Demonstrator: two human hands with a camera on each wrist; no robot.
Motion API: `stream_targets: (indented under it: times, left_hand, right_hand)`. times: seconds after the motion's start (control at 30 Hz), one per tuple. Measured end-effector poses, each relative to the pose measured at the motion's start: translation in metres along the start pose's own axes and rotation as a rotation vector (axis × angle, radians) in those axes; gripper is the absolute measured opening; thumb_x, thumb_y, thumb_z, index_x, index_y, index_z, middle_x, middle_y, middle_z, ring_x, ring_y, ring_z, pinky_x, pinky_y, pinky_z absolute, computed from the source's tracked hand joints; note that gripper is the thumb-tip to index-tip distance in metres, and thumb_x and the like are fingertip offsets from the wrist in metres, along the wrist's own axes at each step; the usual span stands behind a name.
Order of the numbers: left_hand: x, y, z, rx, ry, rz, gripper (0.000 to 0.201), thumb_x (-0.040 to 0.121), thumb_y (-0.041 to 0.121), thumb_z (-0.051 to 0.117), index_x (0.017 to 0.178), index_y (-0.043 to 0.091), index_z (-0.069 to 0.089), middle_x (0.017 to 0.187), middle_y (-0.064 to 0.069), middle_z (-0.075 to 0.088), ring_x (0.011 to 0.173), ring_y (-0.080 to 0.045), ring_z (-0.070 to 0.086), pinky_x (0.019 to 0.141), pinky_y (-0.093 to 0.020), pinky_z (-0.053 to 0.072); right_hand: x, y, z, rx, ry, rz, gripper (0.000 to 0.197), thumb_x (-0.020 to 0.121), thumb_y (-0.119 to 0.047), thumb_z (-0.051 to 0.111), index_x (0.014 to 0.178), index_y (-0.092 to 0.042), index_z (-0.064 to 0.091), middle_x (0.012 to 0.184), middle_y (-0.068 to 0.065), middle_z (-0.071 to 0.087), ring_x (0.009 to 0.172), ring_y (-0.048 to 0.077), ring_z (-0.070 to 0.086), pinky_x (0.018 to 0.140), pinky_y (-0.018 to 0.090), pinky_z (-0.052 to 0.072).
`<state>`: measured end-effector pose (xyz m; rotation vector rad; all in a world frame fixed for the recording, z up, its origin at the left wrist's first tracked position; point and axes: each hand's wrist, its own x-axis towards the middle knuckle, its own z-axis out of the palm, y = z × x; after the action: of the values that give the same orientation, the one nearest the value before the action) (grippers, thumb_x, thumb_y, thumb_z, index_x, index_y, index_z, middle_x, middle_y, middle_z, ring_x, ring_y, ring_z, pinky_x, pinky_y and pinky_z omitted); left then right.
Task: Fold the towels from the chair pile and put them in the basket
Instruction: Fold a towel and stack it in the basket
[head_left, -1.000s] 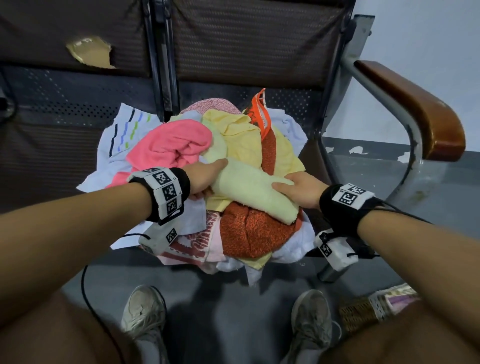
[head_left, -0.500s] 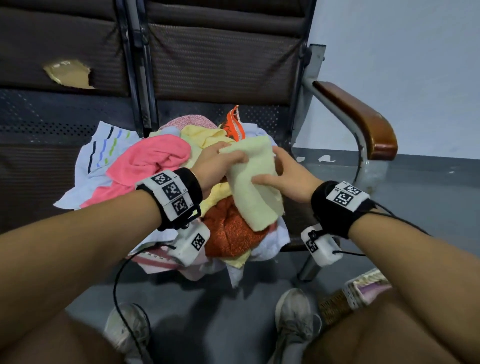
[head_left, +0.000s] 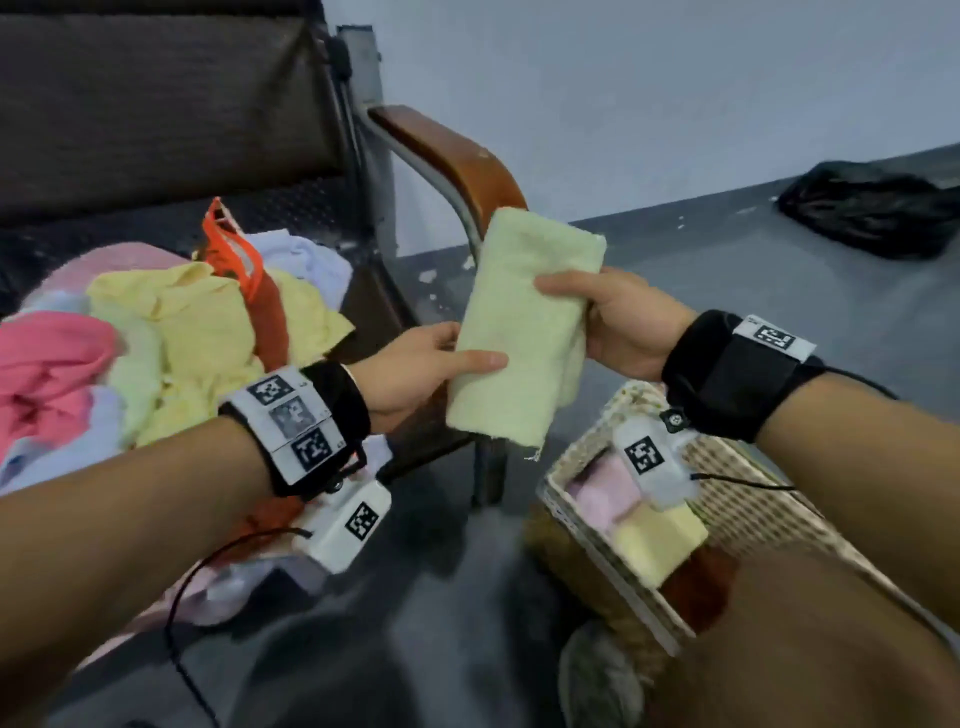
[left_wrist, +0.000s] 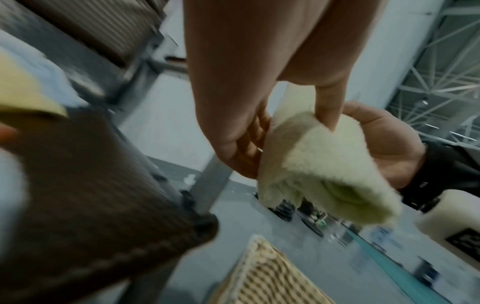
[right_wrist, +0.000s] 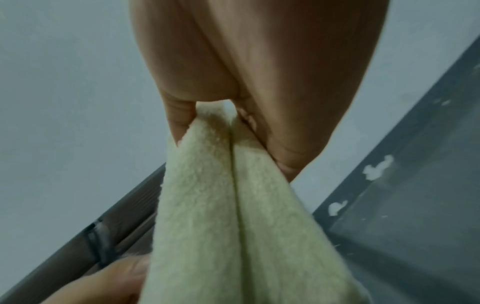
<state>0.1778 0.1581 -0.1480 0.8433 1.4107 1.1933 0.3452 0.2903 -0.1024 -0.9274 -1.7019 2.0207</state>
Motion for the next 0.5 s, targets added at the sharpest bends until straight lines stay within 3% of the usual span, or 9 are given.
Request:
stream_targets:
  times: [0.07,0.2,0.27,0.37,0.43,0.5]
  left_hand:
    - [0.033,-0.012,0.045,0.031,-0.096,-0.052,0.046,0.09,0.01,0.068,0.134,0.006,0.054,0.129,-0.008,0.066,0.118,-0.026,0.064,0.103,-0.044,0.049]
    - [0.093,-0.05,0.143,0.132,-0.173,-0.208,0.037,0.089,0.008,0.063,0.126,0.007,0.061,0.122,-0.011,0.069,0.101,-0.025,0.067,0.082,-0.032,0.054]
    - [0.116,-0.073,0.183,0.2,-0.216,-0.358,0.041,0.087,0.009,0.061,0.128,0.003,0.059,0.122,-0.013,0.067,0.103,-0.029,0.064,0.088,-0.038,0.05]
    - [0.145,-0.098,0.223,0.297,-0.337,-0.612,0.043,0.091,0.011,0.055,0.133,0.003,0.052,0.126,-0.015,0.061,0.106,-0.033,0.059,0.096,-0.041,0.046]
    - [0.166,-0.114,0.241,0.462,-0.377,-0.623,0.041,0.094,0.011,0.054,0.133,0.001,0.051,0.123,-0.015,0.058,0.105,-0.032,0.056,0.096,-0.04,0.046]
    - [0.181,-0.133,0.254,0.7,-0.454,-0.561,0.04,0.095,0.011,0.056,0.133,-0.003,0.055,0.113,-0.013,0.055,0.102,-0.025,0.053,0.092,-0.032,0.046]
  right_hand:
    - [-0.015,0.02,-0.05,0.084,0.102,0.05,0.039,0.1,-0.019,0.05,0.136,-0.006,0.056,0.13,0.01,0.067,0.12,0.027,0.064,0.101,0.043,0.051]
    - [-0.047,0.078,-0.136,0.288,0.357,0.151,0.044,0.097,-0.016,0.041,0.137,-0.006,0.053,0.126,0.014,0.068,0.115,0.028,0.067,0.09,0.041,0.056]
    - [-0.062,0.117,-0.167,0.346,0.477,0.224,0.045,0.095,-0.016,0.041,0.137,-0.005,0.053,0.127,0.015,0.068,0.116,0.031,0.066,0.091,0.042,0.056]
    - [-0.075,0.179,-0.195,0.376,0.639,0.375,0.047,0.093,-0.018,0.044,0.137,-0.005,0.054,0.131,0.019,0.064,0.121,0.035,0.062,0.106,0.048,0.046]
    - [-0.075,0.218,-0.205,0.376,0.732,0.428,0.046,0.092,-0.014,0.047,0.134,0.001,0.056,0.126,0.023,0.065,0.109,0.035,0.063,0.1,0.048,0.047]
    - [-0.071,0.249,-0.208,0.362,0.785,0.475,0.038,0.089,-0.01,0.053,0.123,0.004,0.061,0.121,0.027,0.066,0.101,0.036,0.064,0.091,0.05,0.052]
